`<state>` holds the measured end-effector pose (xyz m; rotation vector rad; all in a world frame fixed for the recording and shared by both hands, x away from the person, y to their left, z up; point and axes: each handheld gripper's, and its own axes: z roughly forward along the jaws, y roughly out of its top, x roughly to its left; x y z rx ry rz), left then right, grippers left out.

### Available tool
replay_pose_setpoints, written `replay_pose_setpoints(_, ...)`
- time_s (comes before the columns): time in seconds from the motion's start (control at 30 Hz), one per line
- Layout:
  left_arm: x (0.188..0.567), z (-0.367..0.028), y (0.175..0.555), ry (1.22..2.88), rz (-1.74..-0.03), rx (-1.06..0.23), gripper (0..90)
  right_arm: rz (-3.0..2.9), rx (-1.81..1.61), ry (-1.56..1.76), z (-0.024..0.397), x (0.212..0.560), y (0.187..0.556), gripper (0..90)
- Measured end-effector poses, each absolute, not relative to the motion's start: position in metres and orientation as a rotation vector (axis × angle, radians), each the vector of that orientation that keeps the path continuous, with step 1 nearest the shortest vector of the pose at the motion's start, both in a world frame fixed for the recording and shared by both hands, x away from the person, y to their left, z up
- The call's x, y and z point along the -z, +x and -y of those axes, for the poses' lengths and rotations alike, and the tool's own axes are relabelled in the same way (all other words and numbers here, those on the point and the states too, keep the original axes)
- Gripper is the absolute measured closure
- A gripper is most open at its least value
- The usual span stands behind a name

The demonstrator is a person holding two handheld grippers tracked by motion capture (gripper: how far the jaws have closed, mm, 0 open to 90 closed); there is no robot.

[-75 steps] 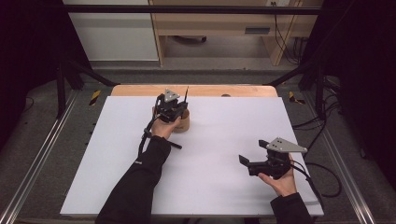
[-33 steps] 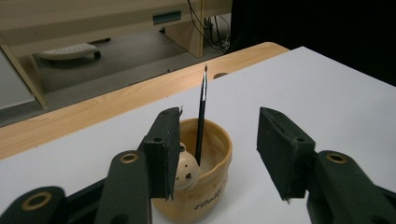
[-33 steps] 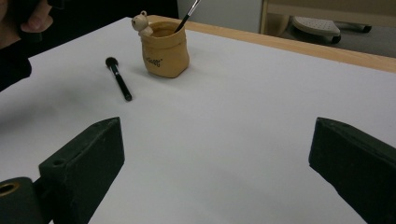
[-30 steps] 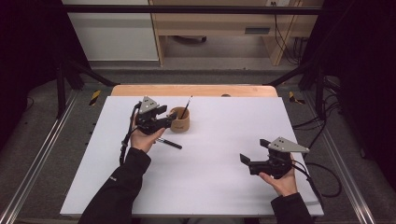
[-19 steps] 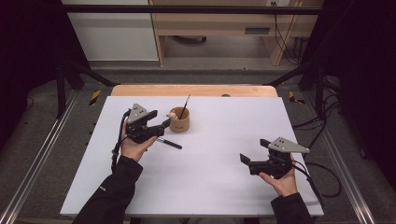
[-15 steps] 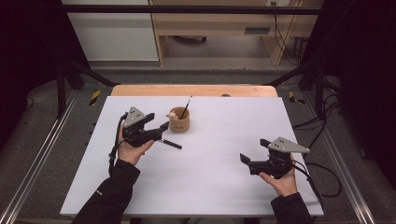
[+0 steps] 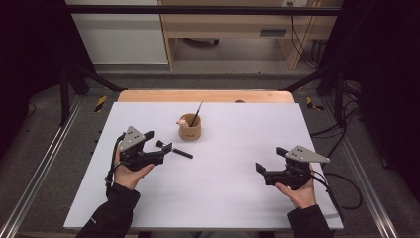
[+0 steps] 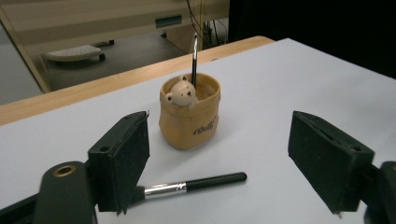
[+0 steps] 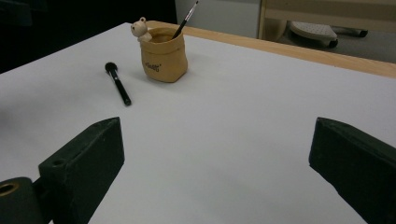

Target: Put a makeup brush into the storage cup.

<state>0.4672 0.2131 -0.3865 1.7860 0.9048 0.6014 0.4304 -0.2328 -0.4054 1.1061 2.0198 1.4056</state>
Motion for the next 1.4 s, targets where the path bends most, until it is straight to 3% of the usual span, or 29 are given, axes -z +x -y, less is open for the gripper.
replay_pose_setpoints(0.57,0.393,-0.239,0.437,1.783,-0.910,-0.635,13.1,-2.016,-1.406,1.108,0.234,0.404,0.430,3.7)
replay_pose_setpoints(1.4,0.407,-0.265,0.424,1.799,-0.988,-0.635,9.0,-2.013,-1.400,1.112,0.235,0.405,0.429,3.8)
